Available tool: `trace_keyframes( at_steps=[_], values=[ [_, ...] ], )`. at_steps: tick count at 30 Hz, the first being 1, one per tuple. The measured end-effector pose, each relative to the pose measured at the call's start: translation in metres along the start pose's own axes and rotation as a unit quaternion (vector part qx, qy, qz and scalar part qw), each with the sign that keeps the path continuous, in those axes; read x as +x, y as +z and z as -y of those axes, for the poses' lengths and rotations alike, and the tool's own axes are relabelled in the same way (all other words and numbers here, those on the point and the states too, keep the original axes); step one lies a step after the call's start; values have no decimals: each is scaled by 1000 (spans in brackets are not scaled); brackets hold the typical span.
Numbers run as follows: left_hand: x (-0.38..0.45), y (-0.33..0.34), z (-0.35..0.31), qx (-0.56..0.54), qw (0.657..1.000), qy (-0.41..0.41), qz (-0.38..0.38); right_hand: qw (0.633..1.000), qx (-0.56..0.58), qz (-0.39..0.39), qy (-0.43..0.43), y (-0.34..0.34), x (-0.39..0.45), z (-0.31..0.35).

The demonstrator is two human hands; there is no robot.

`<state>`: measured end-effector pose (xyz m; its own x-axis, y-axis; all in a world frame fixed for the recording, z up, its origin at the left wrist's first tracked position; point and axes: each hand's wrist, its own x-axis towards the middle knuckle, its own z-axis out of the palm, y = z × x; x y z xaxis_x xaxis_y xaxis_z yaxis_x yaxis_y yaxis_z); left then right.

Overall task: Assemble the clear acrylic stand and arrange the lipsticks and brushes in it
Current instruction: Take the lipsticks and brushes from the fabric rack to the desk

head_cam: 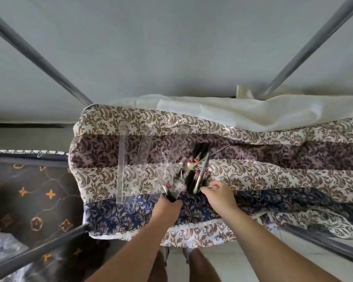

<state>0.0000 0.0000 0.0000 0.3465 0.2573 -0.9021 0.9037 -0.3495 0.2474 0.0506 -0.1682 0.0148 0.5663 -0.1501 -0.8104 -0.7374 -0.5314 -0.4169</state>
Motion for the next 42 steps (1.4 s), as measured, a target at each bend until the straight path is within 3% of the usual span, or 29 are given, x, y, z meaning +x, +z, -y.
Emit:
trace_keyframes(
  at_steps=[7,13,18,23,26,31,35,38,42],
  values=[
    [39,1,-4,-89,990,64,-92,996,17,-86,22,35,37,6],
    [53,-4,-18,-42,983,130,-122,990,-40,-134,2,48,44,17],
    [60,-1,-30,60,976,165,-128,989,-100,-109,-18,55,50,17],
    [62,3,-42,185,956,194,-121,992,-91,-59,-60,56,55,12],
    [69,-1,-47,202,954,198,-94,989,-119,-44,-70,54,56,14],
    [72,-14,-52,187,964,187,-17,976,-203,-50,-60,58,57,24],
    [65,-25,-53,122,977,174,-5,968,-227,-73,-75,63,54,27],
    [55,-32,-58,66,977,200,-40,980,-182,-48,-61,58,52,21],
    [45,-39,-80,8,964,258,-62,994,-27,27,-99,38,44,7]
  ],
)
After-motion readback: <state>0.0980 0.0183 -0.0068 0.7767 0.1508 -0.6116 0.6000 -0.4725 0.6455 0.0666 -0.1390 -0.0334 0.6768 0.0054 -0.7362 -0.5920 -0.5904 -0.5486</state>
